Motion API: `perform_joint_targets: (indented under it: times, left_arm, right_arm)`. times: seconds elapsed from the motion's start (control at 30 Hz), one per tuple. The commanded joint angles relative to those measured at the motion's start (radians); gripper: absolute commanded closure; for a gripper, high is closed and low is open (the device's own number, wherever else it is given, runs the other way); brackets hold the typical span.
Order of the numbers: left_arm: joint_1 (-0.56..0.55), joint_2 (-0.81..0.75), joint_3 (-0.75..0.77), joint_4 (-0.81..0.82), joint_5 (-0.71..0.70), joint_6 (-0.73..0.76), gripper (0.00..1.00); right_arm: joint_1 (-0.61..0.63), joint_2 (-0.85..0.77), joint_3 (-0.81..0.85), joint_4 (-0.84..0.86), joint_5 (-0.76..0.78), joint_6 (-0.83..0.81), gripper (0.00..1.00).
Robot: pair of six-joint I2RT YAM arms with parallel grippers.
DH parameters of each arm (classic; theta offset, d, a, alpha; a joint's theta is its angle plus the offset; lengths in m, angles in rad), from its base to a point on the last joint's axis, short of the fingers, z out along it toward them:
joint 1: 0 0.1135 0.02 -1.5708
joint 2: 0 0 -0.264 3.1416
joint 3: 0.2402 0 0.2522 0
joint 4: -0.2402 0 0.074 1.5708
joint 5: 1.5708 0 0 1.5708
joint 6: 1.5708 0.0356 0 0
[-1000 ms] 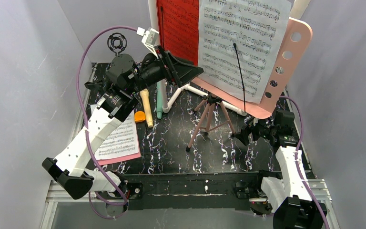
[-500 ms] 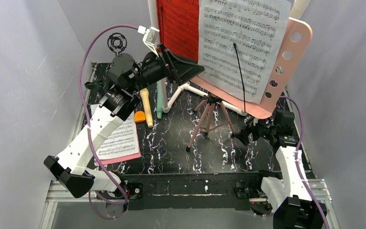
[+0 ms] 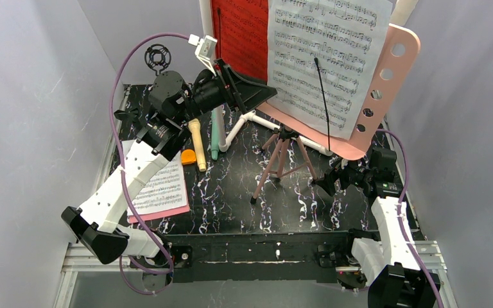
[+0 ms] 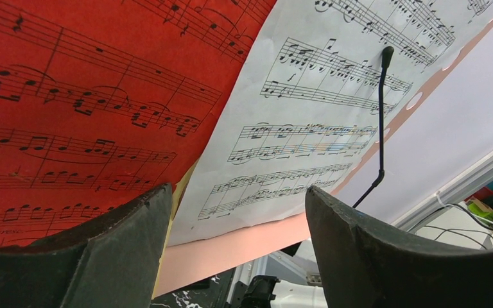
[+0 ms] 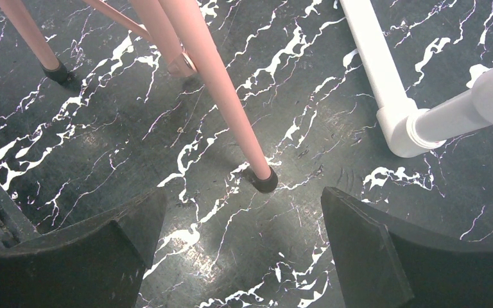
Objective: Pack up the instrument practice props
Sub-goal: Pick up the sheet music from the music stand.
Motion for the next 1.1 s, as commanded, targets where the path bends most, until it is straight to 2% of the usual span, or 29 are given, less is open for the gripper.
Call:
perform_joint_targets:
  times: [0.0,0.1,0.33,0.53,0.63,0.7,0.83,1.07]
  left_arm:
    - [-0.002,0.006,0.001,0.037,0.03,-0.005,0.27]
    - [-0.002,0.005,-0.004,0.04,0.036,-0.008,0.29]
    - [-0.002,-0.004,-0.015,0.06,0.047,-0.026,0.43]
    - [-0.002,-0.032,-0.048,0.128,0.091,-0.037,0.61]
    - [-0.002,-0.049,-0.068,0.163,0.092,-0.043,0.66]
    - [-0.002,-0.051,-0.075,0.191,0.1,-0.054,0.66]
    - [-0.002,-0.035,-0.08,0.234,0.128,-0.1,0.57]
    - [-0.001,-0.014,-0.092,0.27,0.137,-0.158,0.49]
  right_arm:
    - [-0.004,-0.014,0.035,0.002,-0.027,-0.016,0.0]
    - [-0.004,-0.016,0.035,0.0,-0.028,-0.017,0.0]
    - [-0.004,-0.016,0.035,0.0,-0.028,-0.017,0.0]
    - [-0.005,-0.016,0.035,0.0,-0.029,-0.017,0.0]
    - [-0.004,-0.017,0.035,0.0,-0.028,-0.017,0.0]
    - [-0.005,-0.016,0.035,0.0,-0.028,-0.017,0.0]
    - [-0.004,-0.016,0.035,0.0,-0.027,-0.017,0.0]
    - [-0.004,-0.016,0.035,-0.001,-0.027,-0.017,0.0]
